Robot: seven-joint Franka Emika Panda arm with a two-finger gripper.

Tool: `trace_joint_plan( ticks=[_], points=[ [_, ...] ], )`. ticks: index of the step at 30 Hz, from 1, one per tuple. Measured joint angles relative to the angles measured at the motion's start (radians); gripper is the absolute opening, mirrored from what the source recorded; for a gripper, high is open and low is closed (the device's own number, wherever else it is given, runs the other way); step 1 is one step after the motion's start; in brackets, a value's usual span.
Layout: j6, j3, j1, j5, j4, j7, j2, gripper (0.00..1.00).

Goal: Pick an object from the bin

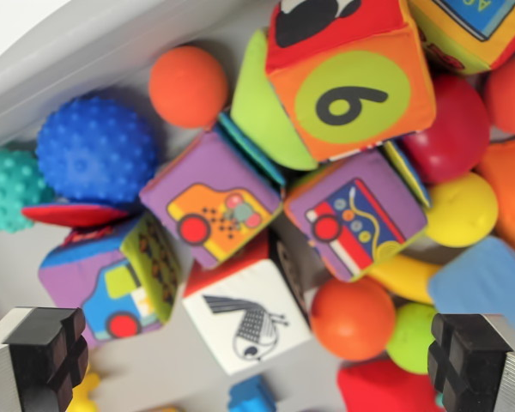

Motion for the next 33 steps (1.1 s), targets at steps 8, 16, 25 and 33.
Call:
trace_joint_plan(
  ticks=[8, 16, 25, 33],
  points=[
    [0.012, -0.013, -0.001, 0.004, 0.006, 0.076, 0.020, 1.00],
    [0.023, -0.027, -0.001, 0.010, 0.014, 0.158, 0.042, 1.00],
    [0.037, -0.045, -0.001, 0.019, 0.024, 0.251, 0.069, 1.00],
    [0.048, -0.060, -0.001, 0.029, 0.035, 0.336, 0.094, 1.00]
  ],
)
